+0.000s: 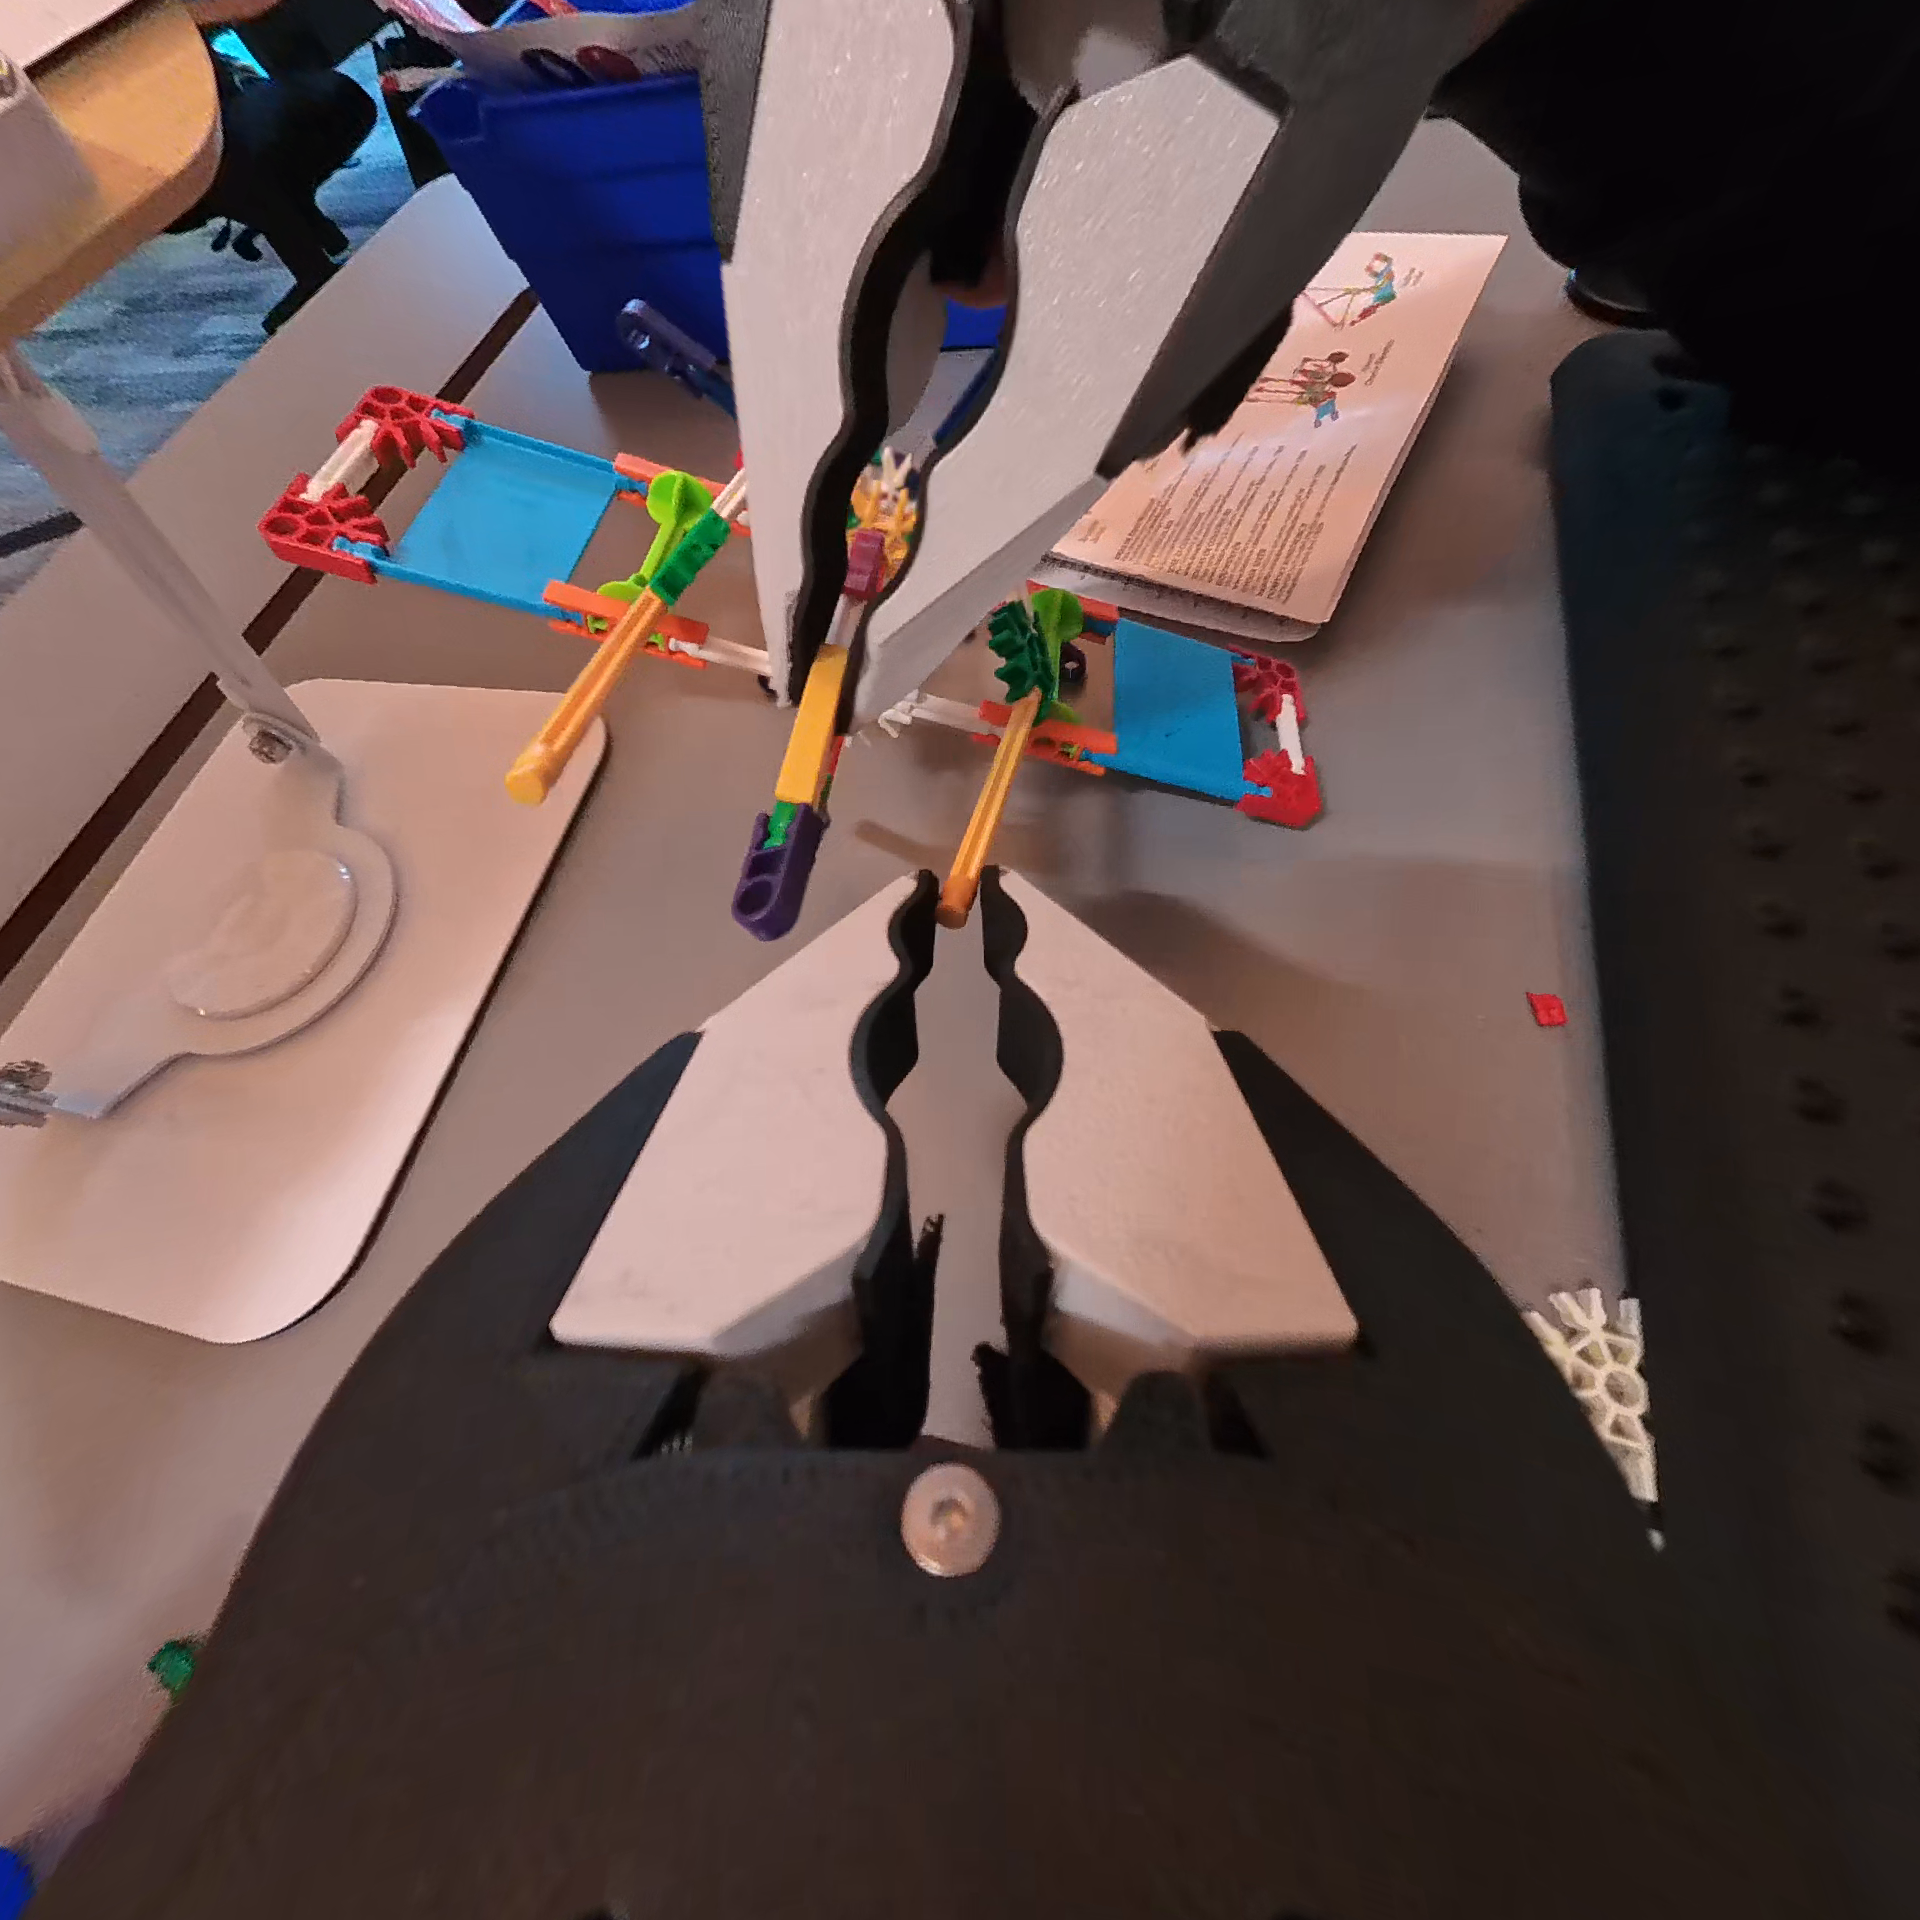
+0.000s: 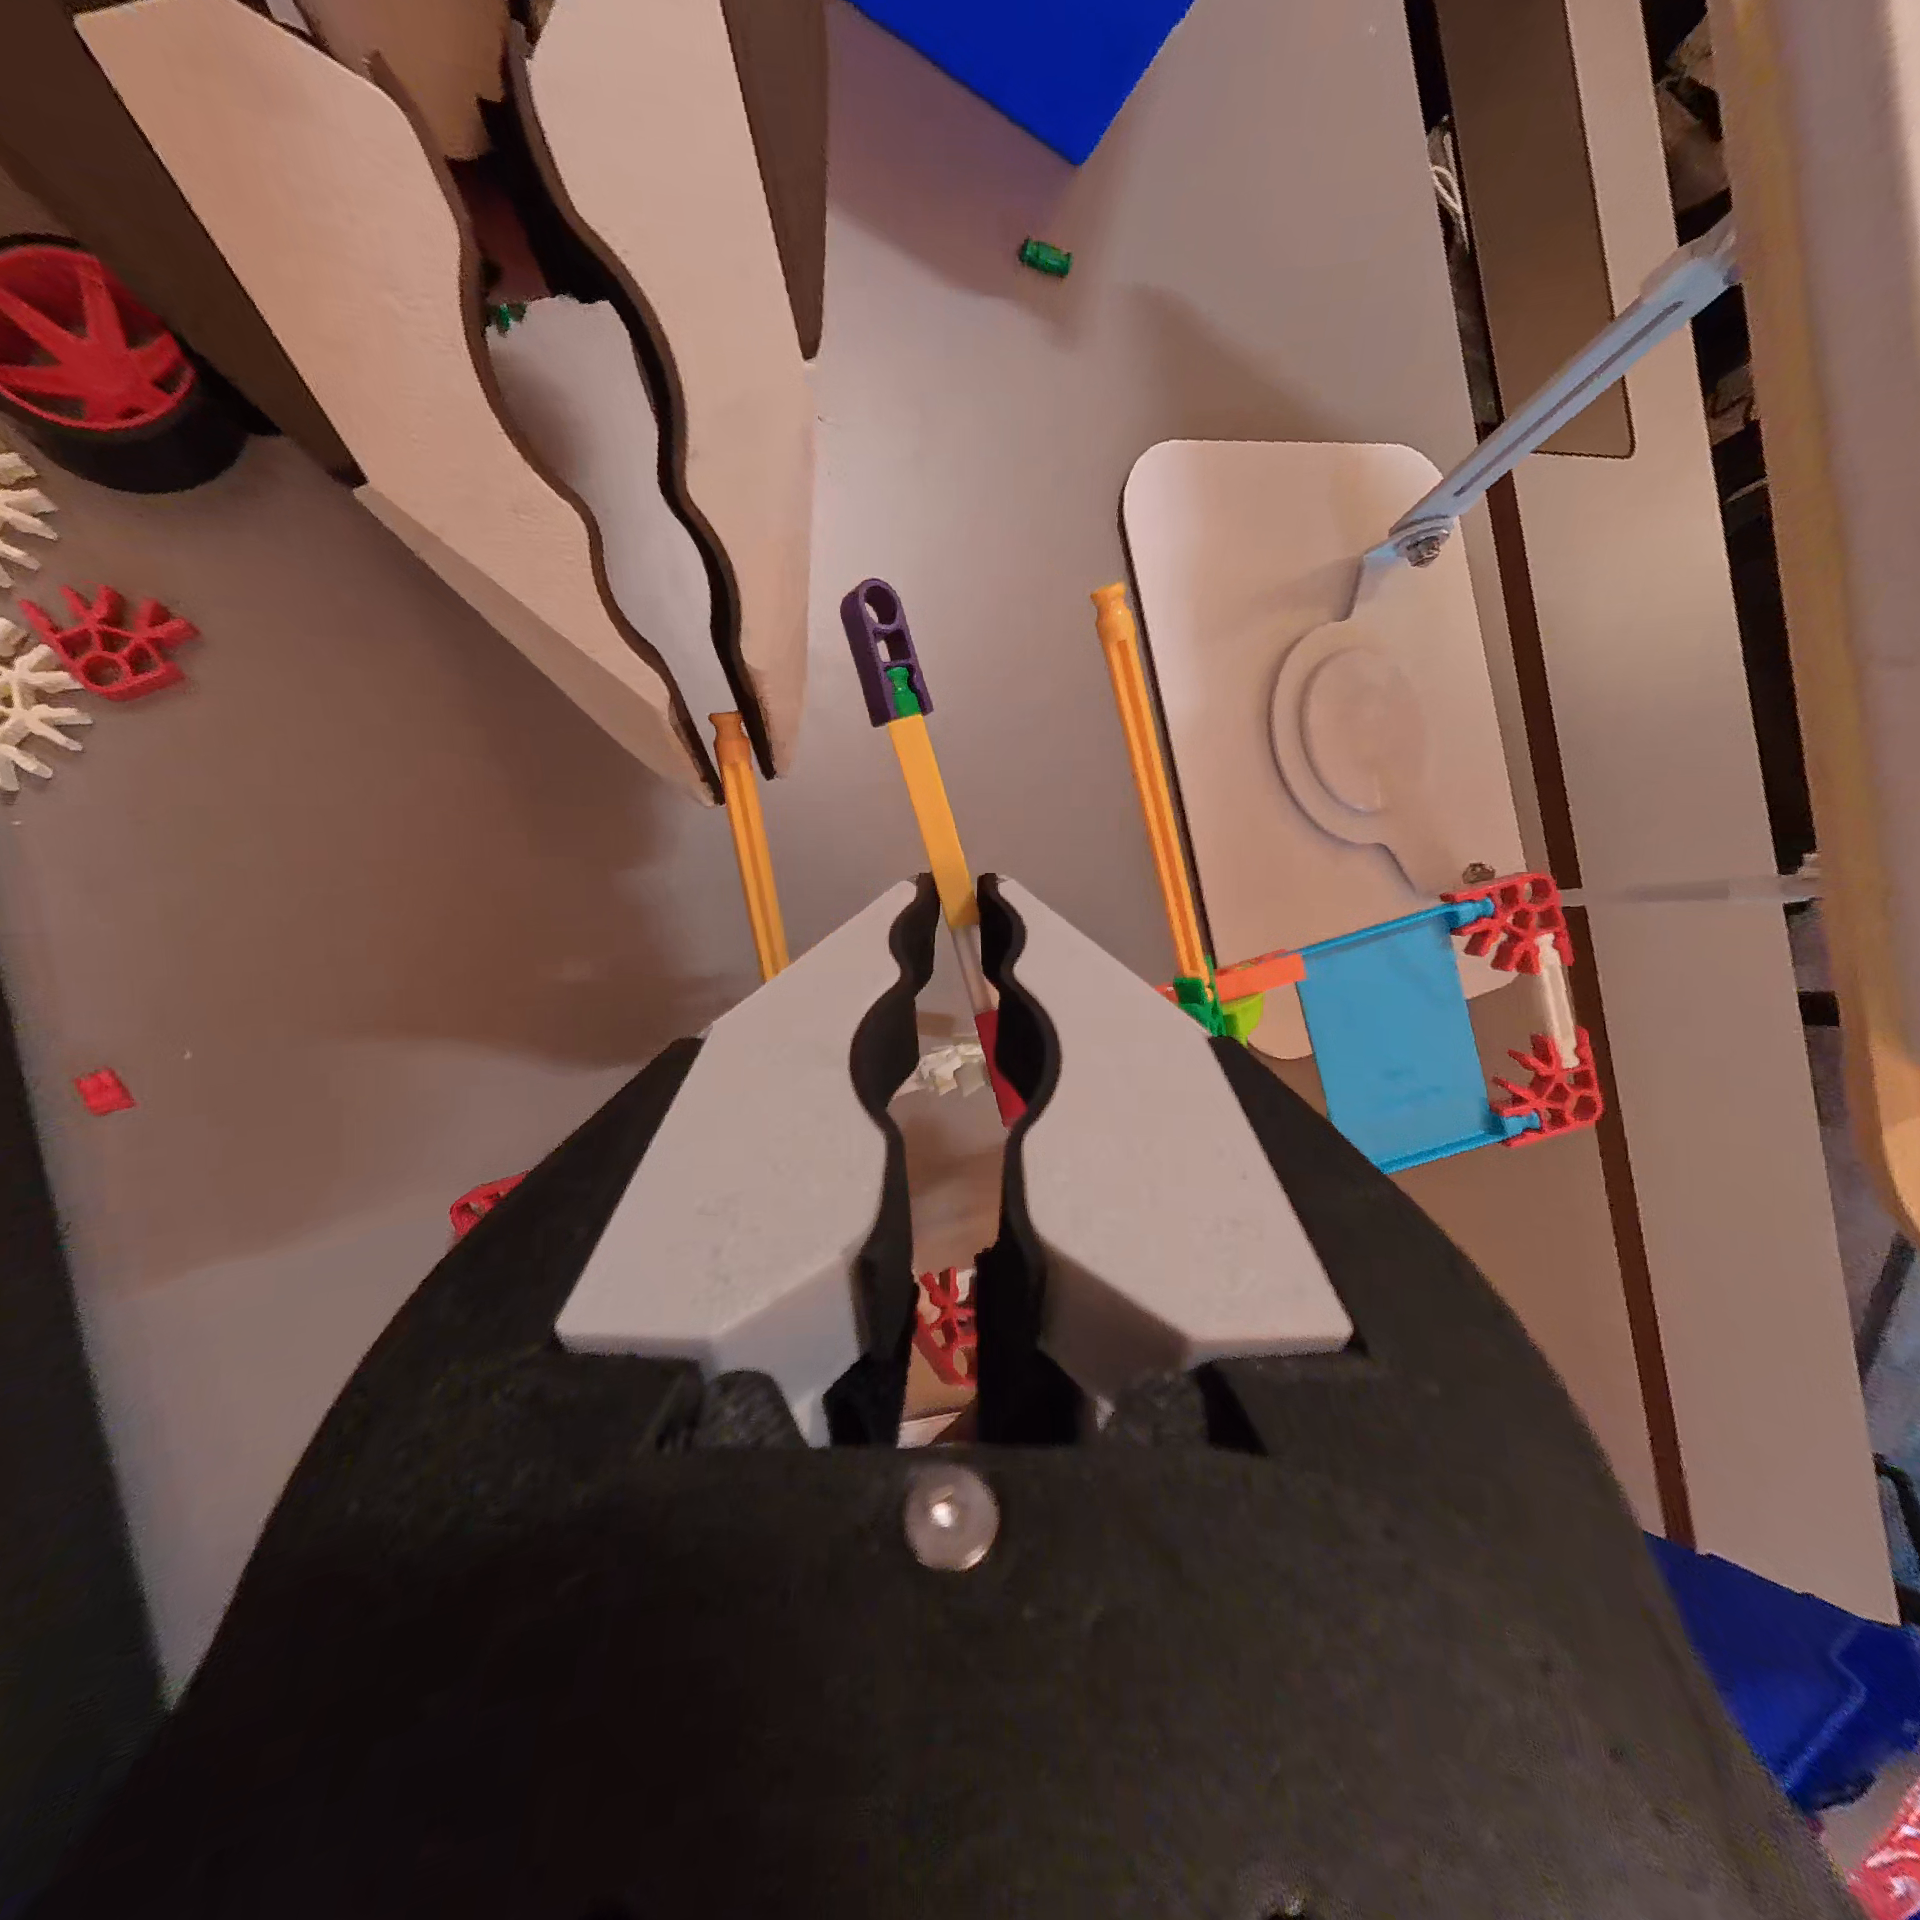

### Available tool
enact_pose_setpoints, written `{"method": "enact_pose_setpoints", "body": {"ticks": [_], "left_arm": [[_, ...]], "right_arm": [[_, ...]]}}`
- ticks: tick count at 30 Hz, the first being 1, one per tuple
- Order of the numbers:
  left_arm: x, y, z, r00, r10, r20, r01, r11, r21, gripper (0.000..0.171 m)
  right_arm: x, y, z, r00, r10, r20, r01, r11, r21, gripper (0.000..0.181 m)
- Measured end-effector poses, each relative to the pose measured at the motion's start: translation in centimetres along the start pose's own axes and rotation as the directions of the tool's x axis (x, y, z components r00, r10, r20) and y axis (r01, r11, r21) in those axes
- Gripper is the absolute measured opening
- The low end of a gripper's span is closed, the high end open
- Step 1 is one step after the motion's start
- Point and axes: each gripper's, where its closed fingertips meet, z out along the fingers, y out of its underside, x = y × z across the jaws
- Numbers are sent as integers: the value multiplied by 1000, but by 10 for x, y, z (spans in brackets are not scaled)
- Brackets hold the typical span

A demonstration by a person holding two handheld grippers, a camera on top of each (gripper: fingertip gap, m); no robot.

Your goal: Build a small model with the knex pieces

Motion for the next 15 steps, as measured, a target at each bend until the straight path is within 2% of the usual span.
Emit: {"method": "enact_pose_setpoints", "body": {"ticks": [3,8,10,15], "left_arm": [[-7,1,-2,999,14,38,-14,1000,-4,7],[-11,-14,-22,999,15,38,-18,997,73,14],[-22,-20,-32,997,-16,74,7,994,109,15],[-39,-5,-24,990,-74,116,66,995,77,21]], "right_arm": [[1,-1,1,1000,-15,-19,15,1000,-3,5],[3,0,3,999,-28,-43,28,1000,-15,5],[4,0,3,998,-28,-48,27,1000,-12,5],[3,0,4,998,-35,-49,35,999,-12,5]]}}
